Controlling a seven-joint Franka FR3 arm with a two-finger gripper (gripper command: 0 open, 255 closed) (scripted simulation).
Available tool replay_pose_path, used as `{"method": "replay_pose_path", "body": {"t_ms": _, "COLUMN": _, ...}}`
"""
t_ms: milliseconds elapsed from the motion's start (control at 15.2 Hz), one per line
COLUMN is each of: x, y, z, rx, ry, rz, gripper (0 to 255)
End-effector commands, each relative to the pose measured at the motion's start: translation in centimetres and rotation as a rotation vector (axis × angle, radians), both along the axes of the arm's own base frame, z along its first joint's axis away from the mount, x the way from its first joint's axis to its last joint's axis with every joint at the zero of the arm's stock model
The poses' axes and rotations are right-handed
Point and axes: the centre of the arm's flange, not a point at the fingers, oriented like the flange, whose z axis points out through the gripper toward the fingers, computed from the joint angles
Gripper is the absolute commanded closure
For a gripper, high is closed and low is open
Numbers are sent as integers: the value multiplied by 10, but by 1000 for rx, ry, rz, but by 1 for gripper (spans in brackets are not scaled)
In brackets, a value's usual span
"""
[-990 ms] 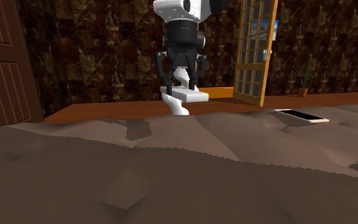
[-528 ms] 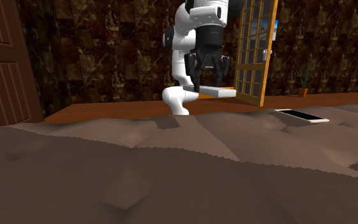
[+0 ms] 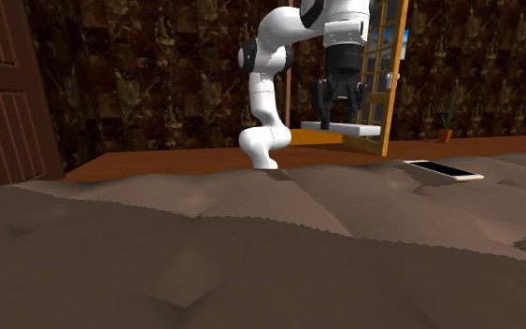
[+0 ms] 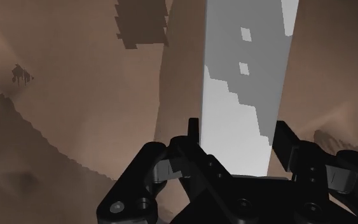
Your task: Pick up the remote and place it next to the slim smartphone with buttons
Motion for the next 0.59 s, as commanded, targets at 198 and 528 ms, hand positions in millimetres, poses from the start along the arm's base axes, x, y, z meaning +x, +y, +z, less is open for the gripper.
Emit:
{"method": "replay_pose_path", "body": {"t_ms": 198, "x": 0, "y": 65, "z": 0, "rx": -1, "ry": -1, "rz": -2, "gripper": 255}}
{"method": "replay_pose_path", "body": {"t_ms": 528, "x": -2, "y": 131, "z": 1, "rx": -1, "ry": -1, "rz": -2, "gripper": 255}}
